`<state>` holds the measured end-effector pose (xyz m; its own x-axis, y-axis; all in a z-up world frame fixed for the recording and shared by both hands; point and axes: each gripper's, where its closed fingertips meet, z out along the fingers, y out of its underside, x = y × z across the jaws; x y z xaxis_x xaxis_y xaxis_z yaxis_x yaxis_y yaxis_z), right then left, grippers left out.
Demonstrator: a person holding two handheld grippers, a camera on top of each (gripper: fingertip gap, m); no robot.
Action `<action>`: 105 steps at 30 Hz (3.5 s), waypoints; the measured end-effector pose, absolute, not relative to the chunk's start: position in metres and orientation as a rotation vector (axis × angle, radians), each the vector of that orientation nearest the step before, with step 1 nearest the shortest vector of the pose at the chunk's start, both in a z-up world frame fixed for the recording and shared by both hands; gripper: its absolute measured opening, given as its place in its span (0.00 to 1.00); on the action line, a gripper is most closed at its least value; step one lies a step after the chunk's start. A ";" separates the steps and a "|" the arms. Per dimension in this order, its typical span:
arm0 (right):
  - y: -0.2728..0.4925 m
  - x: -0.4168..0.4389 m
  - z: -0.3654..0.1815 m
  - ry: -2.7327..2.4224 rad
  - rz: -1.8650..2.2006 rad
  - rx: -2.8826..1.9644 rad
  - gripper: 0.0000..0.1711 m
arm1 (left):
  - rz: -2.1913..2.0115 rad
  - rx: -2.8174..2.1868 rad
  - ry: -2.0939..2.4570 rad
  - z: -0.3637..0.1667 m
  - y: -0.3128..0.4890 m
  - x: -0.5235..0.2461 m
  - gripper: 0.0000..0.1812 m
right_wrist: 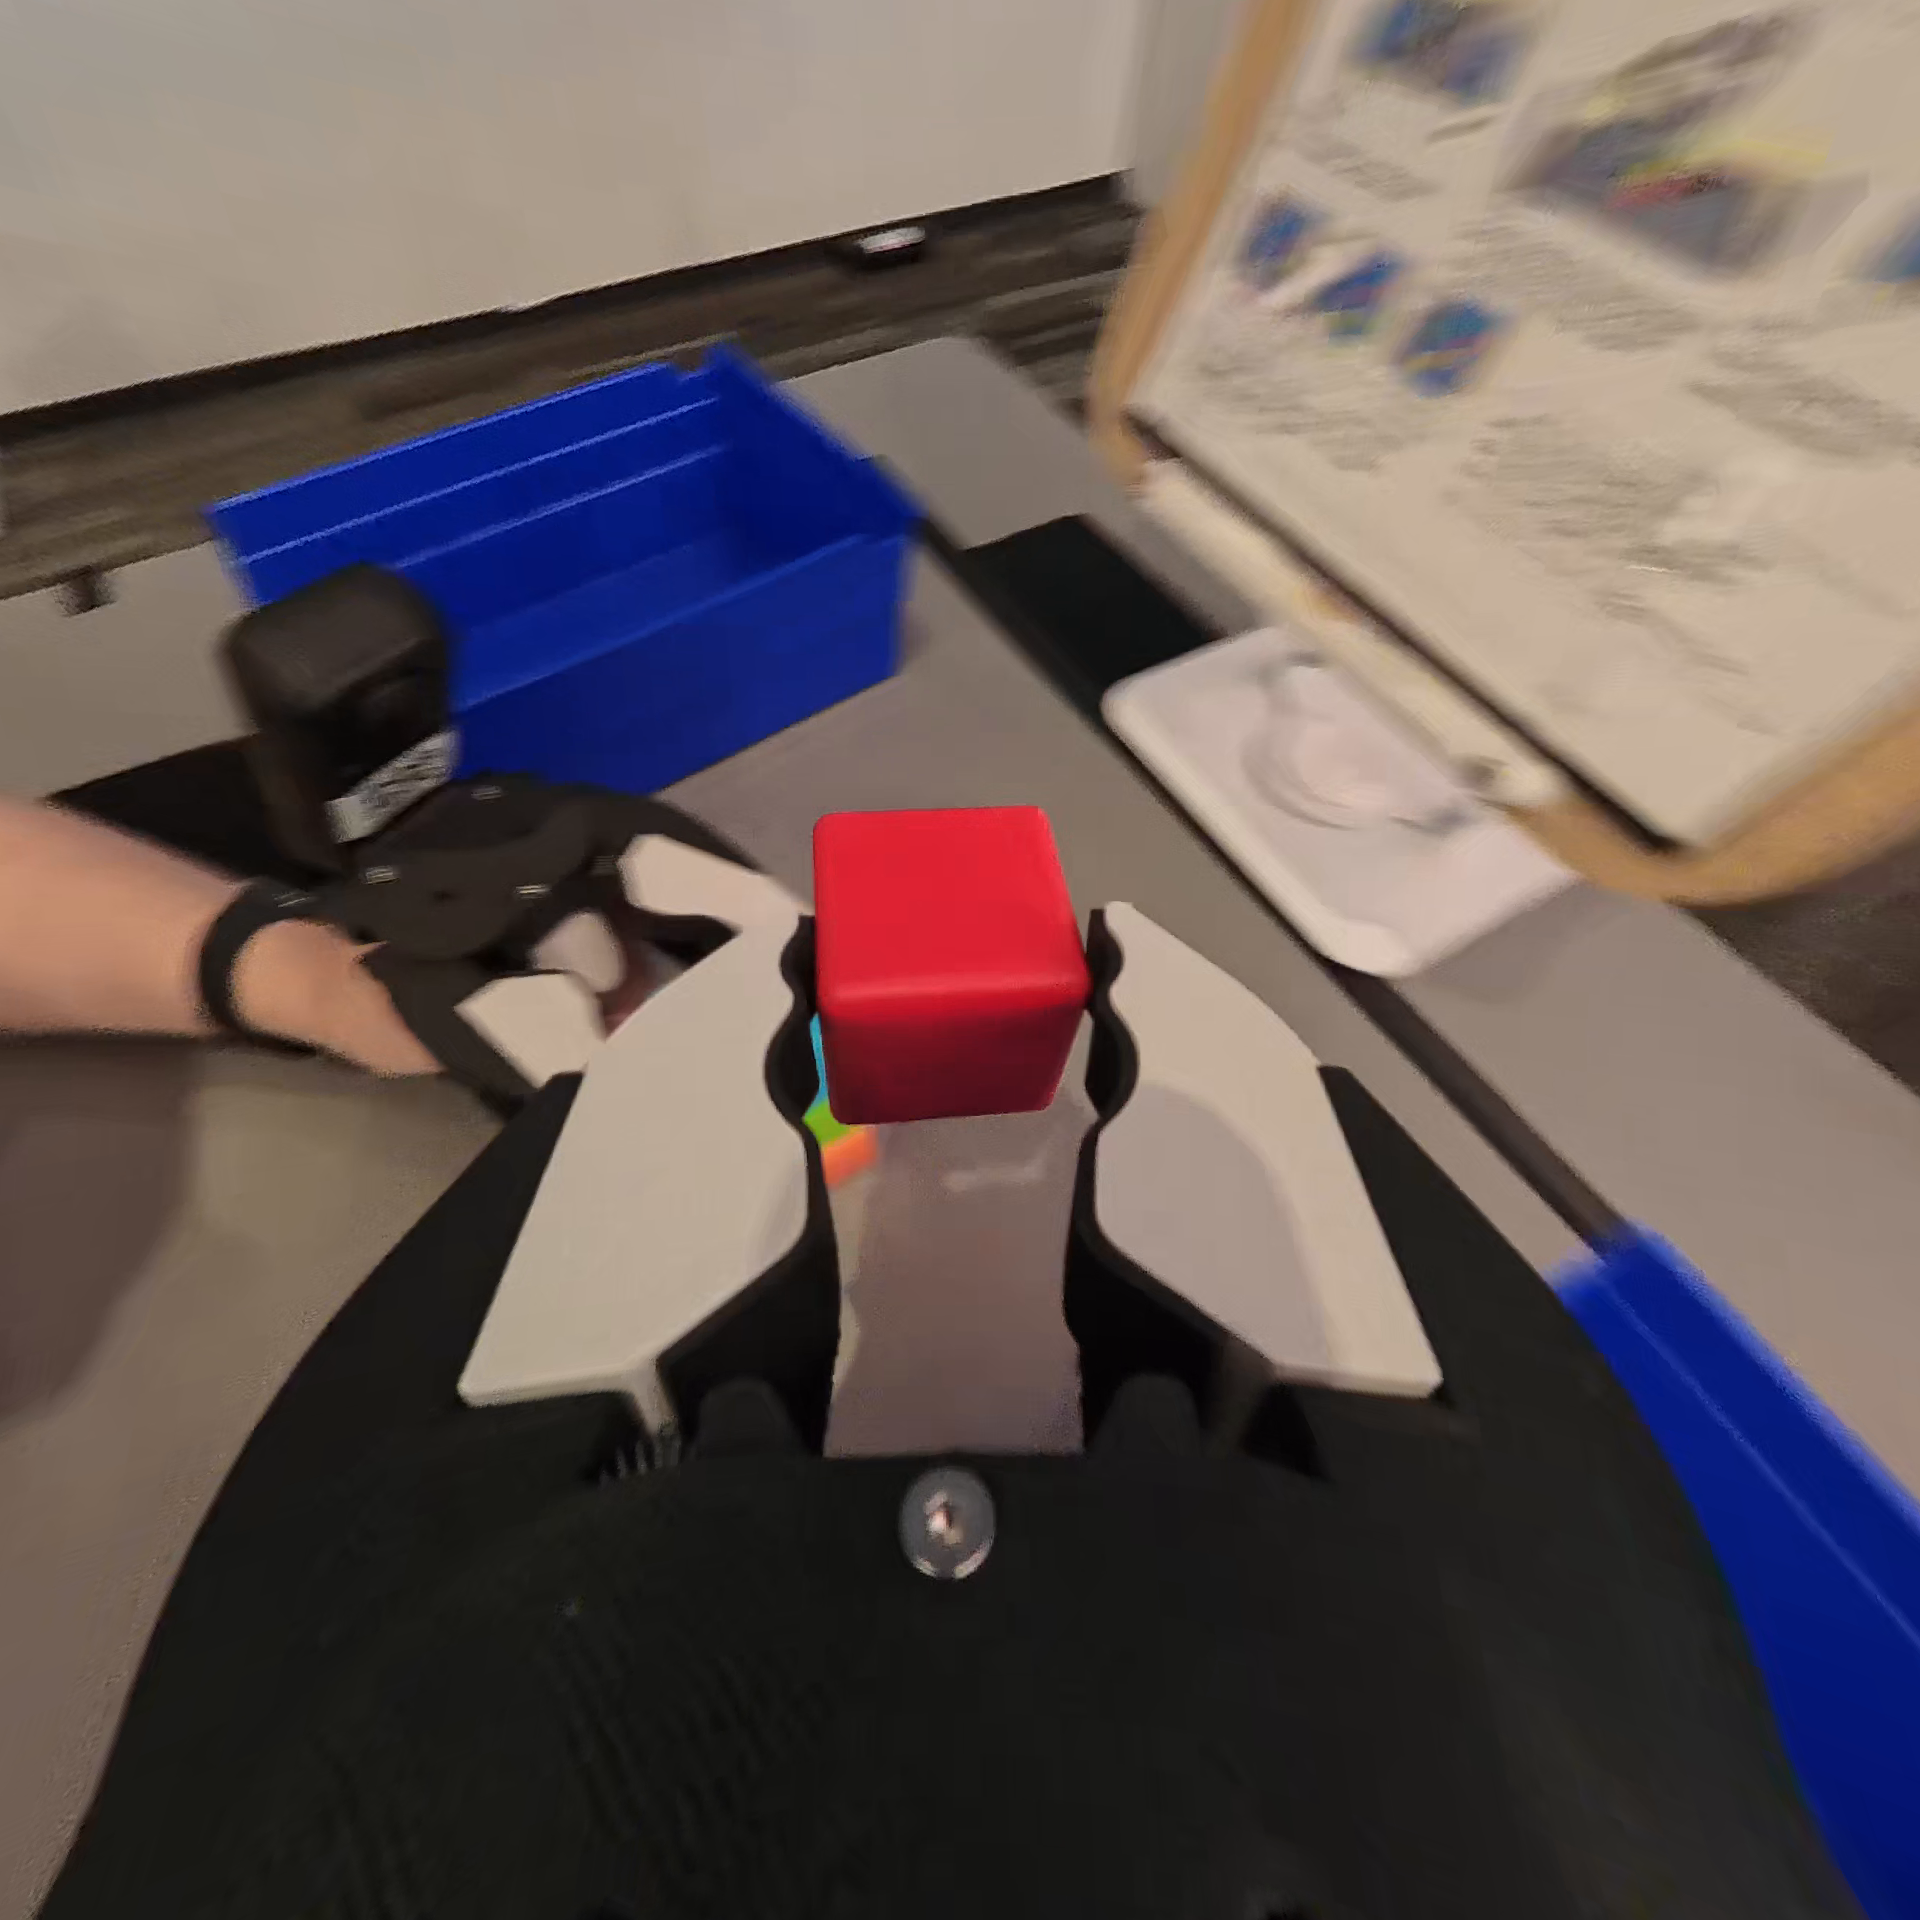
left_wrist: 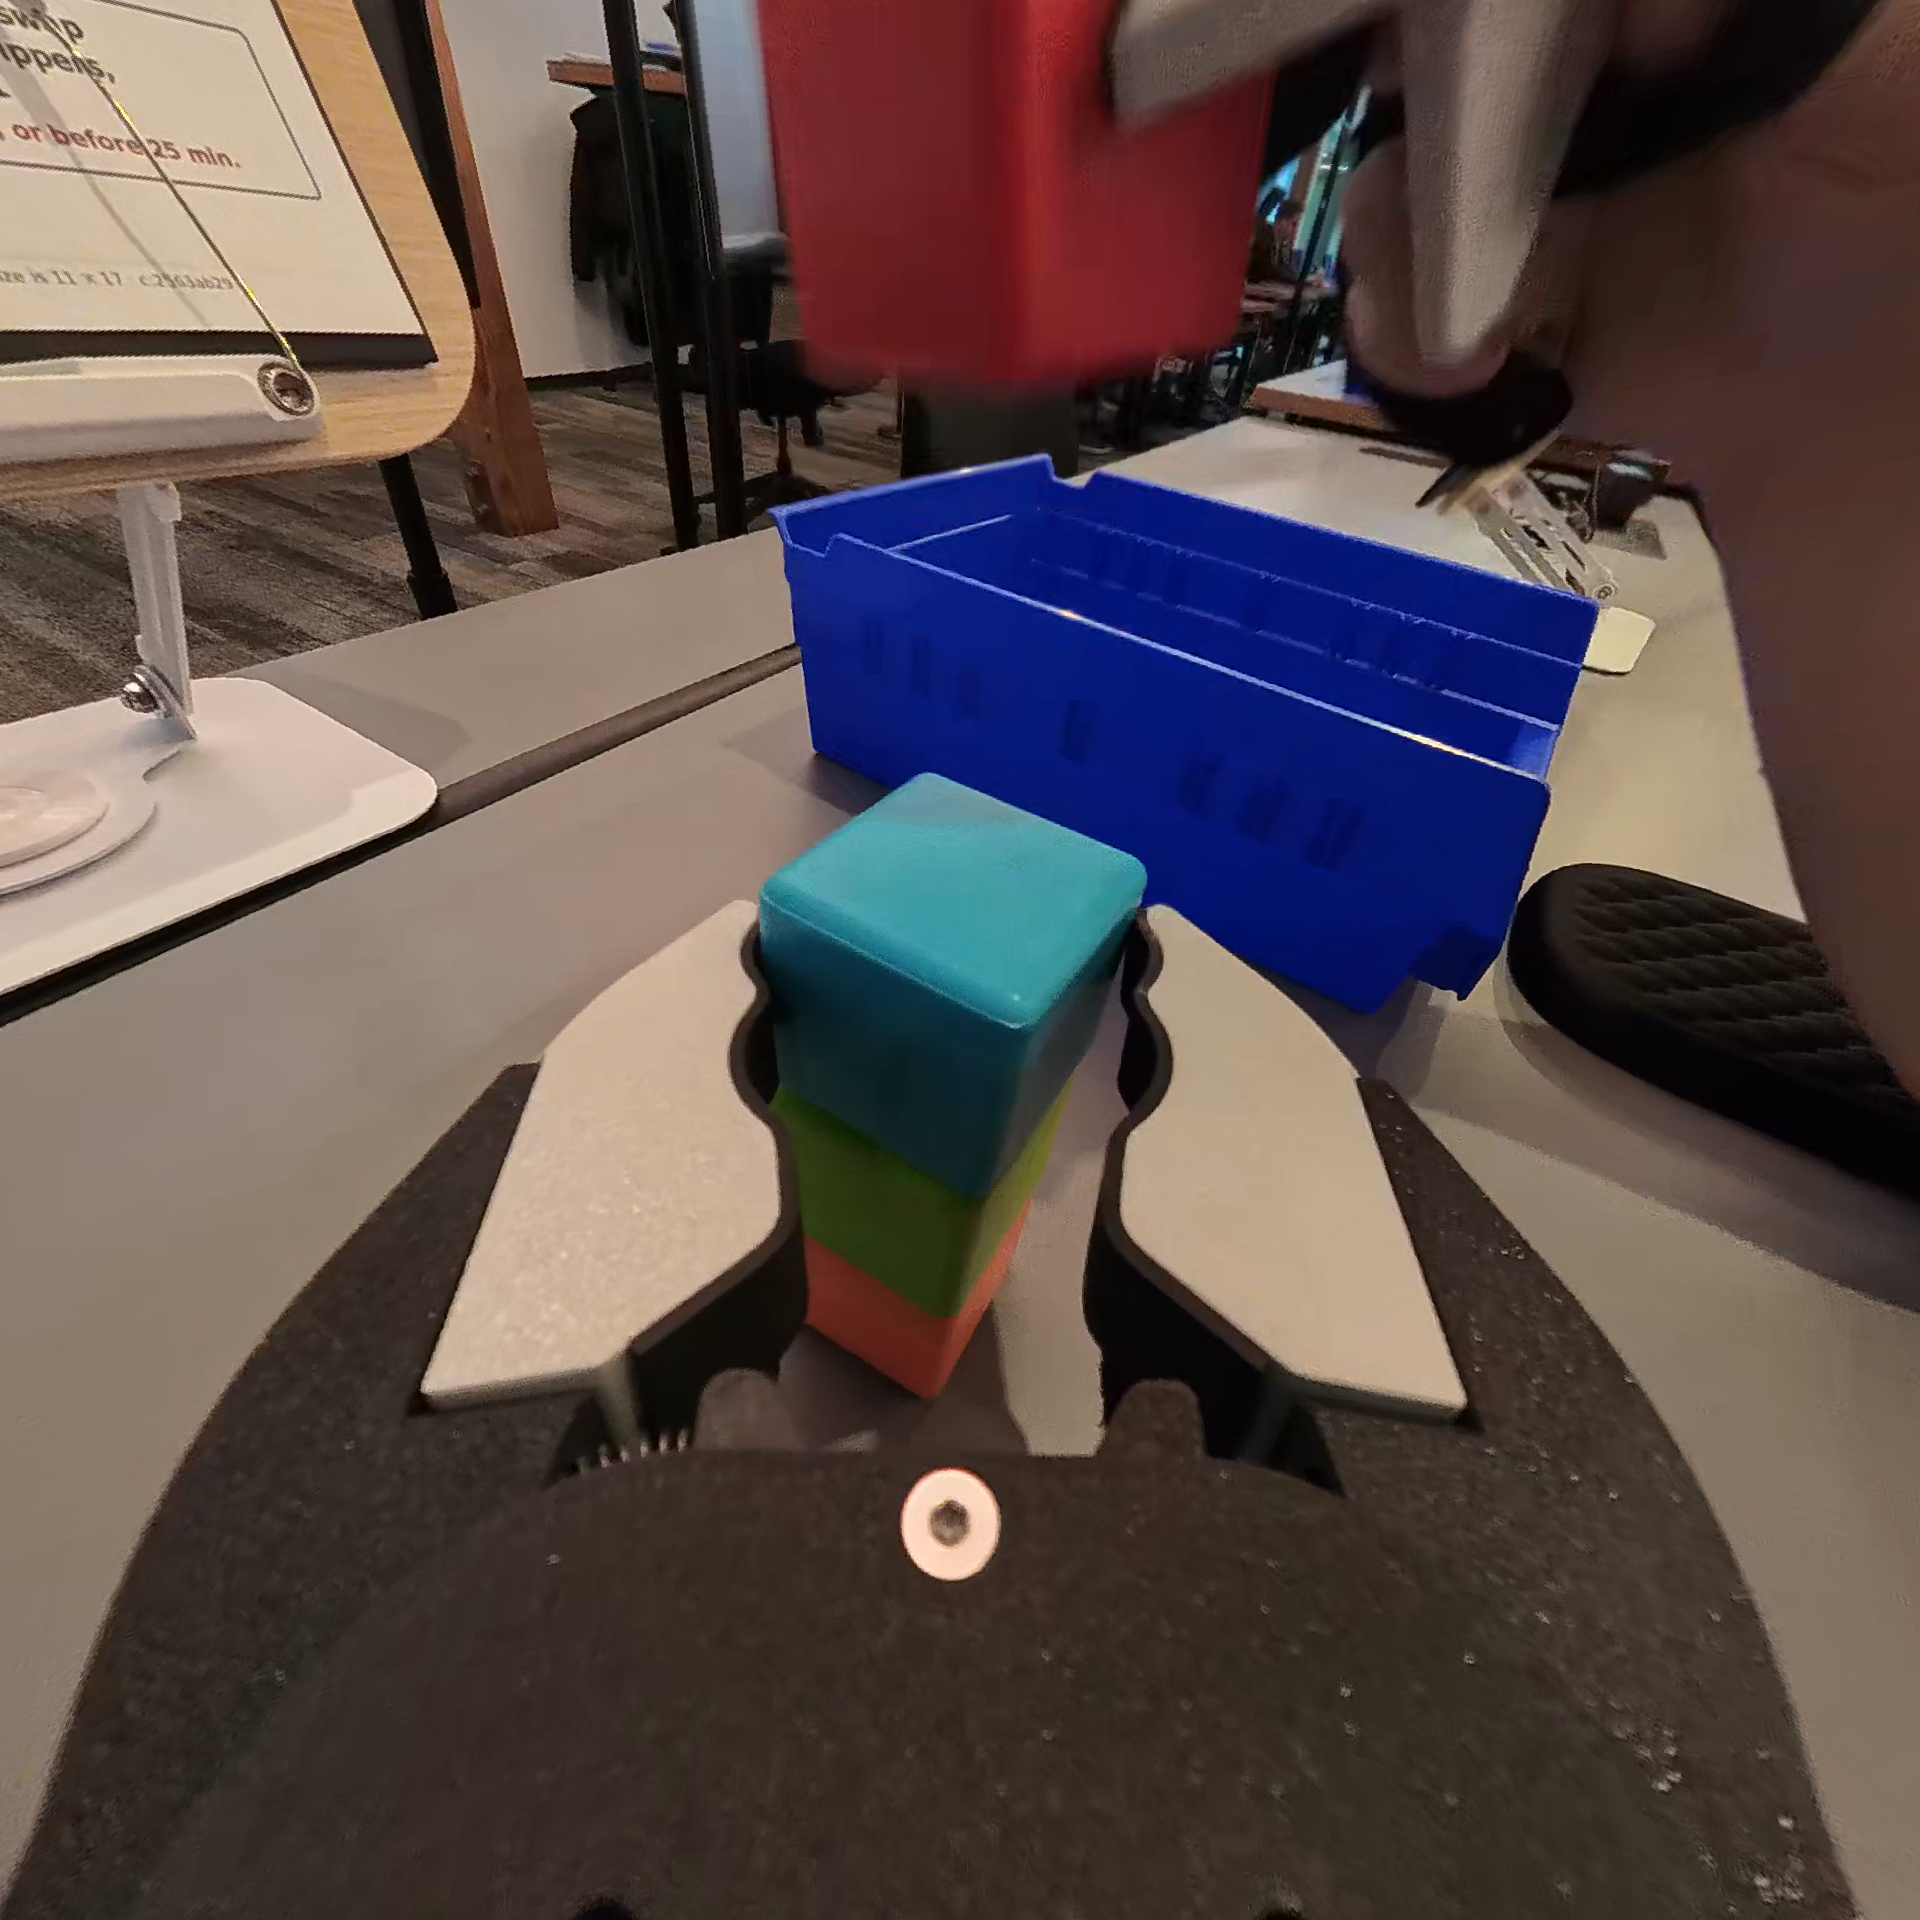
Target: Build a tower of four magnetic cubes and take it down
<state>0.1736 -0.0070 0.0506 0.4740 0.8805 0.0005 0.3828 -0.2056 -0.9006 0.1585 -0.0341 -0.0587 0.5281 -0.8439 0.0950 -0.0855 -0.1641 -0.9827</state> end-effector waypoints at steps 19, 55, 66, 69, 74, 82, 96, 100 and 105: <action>0.101 0.466 -0.109 -0.041 -0.146 -2.353 0.29 | -0.809 -1.656 0.832 -0.070 -0.037 0.162 0.32; 0.048 0.310 0.006 -0.713 0.154 -2.099 0.36 | -0.727 -1.813 0.855 -0.102 -0.039 0.151 0.41; -0.032 0.152 -0.023 -1.452 0.625 -1.800 0.43 | -0.728 -1.844 0.899 -0.108 -0.037 0.151 0.30; -0.035 0.138 -0.041 -1.538 0.615 -1.791 0.43 | -0.732 -1.839 0.913 -0.108 -0.037 0.152 0.30; -0.040 0.131 -0.060 -1.626 0.601 -1.808 0.34 | -0.736 -1.832 0.934 -0.109 -0.038 0.153 0.30; -0.042 0.131 -0.058 -1.632 0.634 -1.786 0.32 | -0.724 -1.827 0.947 -0.109 -0.038 0.154 0.30; -0.008 0.204 0.044 -1.171 0.603 -1.685 0.30 | -0.700 -1.822 0.970 -0.110 -0.036 0.156 0.29; 0.046 0.316 0.038 -0.746 0.278 -1.868 0.30 | -0.698 -1.822 0.970 -0.110 -0.036 0.156 0.29; 0.081 0.365 -0.052 -0.481 0.319 -2.152 0.30 | -0.697 -1.823 0.970 -0.110 -0.036 0.157 0.29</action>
